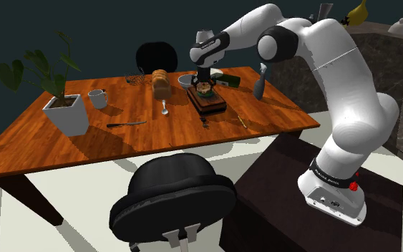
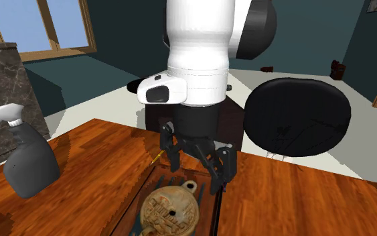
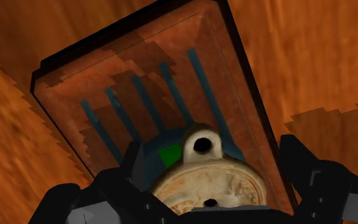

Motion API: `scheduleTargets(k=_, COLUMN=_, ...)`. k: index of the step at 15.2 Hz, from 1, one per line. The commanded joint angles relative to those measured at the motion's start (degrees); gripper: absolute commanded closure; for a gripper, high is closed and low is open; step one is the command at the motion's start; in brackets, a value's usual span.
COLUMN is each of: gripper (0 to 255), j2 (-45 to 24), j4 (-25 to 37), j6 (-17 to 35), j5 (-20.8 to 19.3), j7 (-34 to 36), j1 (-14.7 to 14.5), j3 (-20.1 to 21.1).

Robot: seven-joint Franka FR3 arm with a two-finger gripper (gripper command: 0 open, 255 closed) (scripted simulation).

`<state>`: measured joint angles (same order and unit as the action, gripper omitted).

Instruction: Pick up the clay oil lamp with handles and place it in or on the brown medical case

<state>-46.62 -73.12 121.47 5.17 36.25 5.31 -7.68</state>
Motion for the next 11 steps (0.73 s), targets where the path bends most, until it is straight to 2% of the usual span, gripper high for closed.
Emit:
scheduleTargets(k=1, gripper=0, j2=1.5, j4=0.2, j6=-1.7, j5=-0.1, j7=0.1, j1=-0.1, j3=-0.1)
scheduleTargets(k=3, gripper=0, j2=3.1, j4=0.9, j6=-4.0, j5=-0.3, j7=0.2, j1=-0.2, j3=-0.3)
scheduleTargets(k=11, gripper=0, j2=3.1, j4=0.9, j6=-4.0, j5=-0.3, j7=0.2, j1=-0.2, j3=-0.3)
